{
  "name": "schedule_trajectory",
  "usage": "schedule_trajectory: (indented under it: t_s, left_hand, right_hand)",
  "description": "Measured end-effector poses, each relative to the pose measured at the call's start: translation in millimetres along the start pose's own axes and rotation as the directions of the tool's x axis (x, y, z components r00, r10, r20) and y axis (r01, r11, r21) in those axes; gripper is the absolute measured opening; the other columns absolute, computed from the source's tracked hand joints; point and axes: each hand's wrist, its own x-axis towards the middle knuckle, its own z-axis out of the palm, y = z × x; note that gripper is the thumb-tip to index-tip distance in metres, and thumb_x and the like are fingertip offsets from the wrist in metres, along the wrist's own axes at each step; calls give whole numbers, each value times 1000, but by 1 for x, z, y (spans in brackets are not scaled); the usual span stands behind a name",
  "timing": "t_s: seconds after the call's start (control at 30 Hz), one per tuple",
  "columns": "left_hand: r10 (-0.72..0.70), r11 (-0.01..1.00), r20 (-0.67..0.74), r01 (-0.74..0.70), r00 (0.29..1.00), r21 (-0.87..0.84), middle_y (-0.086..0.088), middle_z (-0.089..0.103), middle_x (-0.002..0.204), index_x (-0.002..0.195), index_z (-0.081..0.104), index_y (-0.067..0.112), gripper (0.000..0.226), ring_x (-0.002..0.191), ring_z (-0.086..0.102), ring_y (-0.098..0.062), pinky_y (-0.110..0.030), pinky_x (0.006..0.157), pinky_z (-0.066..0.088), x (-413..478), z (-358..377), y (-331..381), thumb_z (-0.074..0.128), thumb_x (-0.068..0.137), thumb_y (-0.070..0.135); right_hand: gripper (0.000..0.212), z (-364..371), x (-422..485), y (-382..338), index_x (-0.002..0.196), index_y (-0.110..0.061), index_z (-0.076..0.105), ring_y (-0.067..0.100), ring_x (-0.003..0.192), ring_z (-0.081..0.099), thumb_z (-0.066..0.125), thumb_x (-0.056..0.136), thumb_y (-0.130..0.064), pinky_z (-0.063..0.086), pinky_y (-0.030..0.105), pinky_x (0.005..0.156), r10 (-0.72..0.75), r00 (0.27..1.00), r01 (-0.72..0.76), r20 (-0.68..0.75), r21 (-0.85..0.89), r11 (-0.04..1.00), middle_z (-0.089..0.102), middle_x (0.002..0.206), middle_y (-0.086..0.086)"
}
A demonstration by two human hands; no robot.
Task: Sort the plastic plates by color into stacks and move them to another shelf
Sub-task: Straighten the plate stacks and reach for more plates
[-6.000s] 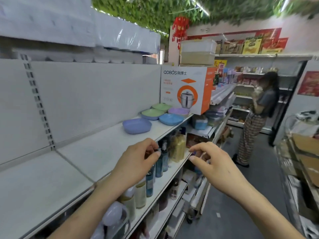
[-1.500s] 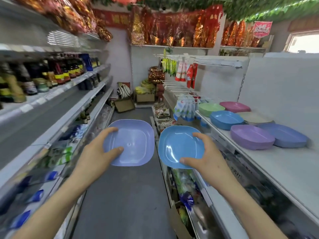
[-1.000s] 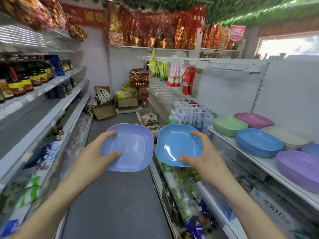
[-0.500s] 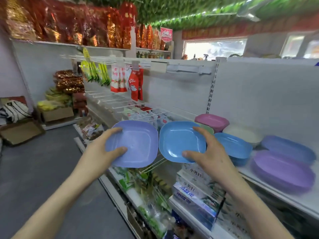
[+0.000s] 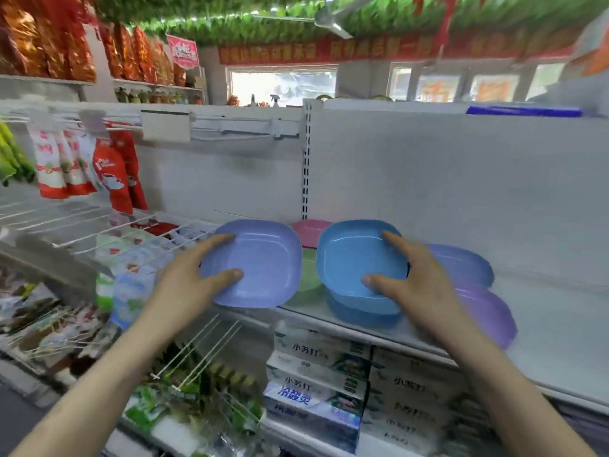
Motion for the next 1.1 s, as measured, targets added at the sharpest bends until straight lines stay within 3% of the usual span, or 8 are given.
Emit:
schedule_trajectory:
  t_s: [0.13,0.23,0.4,0.6,0.8,0.97,1.1]
  left_hand:
    - [60,997,60,-57,996,-50,17,51,144,138,57,46,53,128,49,-12,-42,102,44,35,16,0,77,90,33]
    - [74,994,60,-69,995,-85,17,52,139,138,58,44,53,121,50,-10,-36,96,41,52,19,-1,77,89,31]
    - [95,992,103,-85,990,-97,17,53,136,138,57,43,54,119,50,-11,-34,93,41,70,20,-11,77,89,31]
    - [118,986,118,-102,986,-132,16,54,135,137,59,41,53,117,52,-11,-34,90,42,77,18,-20,77,89,29]
    - [116,982,130,-94,985,-165,17,51,136,138,58,41,52,119,50,-11,-34,93,42,78,17,-24,76,91,28]
    - [109,982,140,-85,984,-171,16,52,135,138,58,41,52,118,51,-12,-34,93,42,80,18,-26,76,90,28]
    - [103,981,127,-80,987,-176,16,57,130,137,60,39,54,117,53,-10,-31,93,40,82,23,-19,78,88,24]
  right_hand:
    - [83,-10,4,11,152,-30,46,15,131,49,84,78,-39,38,31,104,106,992,-112,-63,-102,988,53,141,-5]
    - [89,-9,5,14,153,-27,46,17,135,48,85,75,-44,39,36,111,175,984,-175,-18,-160,971,52,148,-1]
    - [89,-7,6,9,152,-31,46,17,134,49,80,75,-59,41,39,110,247,963,-195,112,-345,918,52,147,-4]
    - [79,-3,11,5,143,-34,56,22,110,57,66,77,-77,48,39,89,309,930,-115,197,-643,757,56,123,-3]
    - [84,1,14,6,146,-42,53,22,126,54,59,74,-86,47,39,99,340,911,-98,231,-681,726,52,139,-3]
    - [81,1,12,4,145,-46,52,23,125,55,58,75,-86,47,40,100,343,910,-96,233,-686,721,52,138,-1]
    - [72,-2,7,1,146,-51,47,21,123,54,59,81,-79,46,38,92,322,930,-129,180,-659,741,52,128,-3]
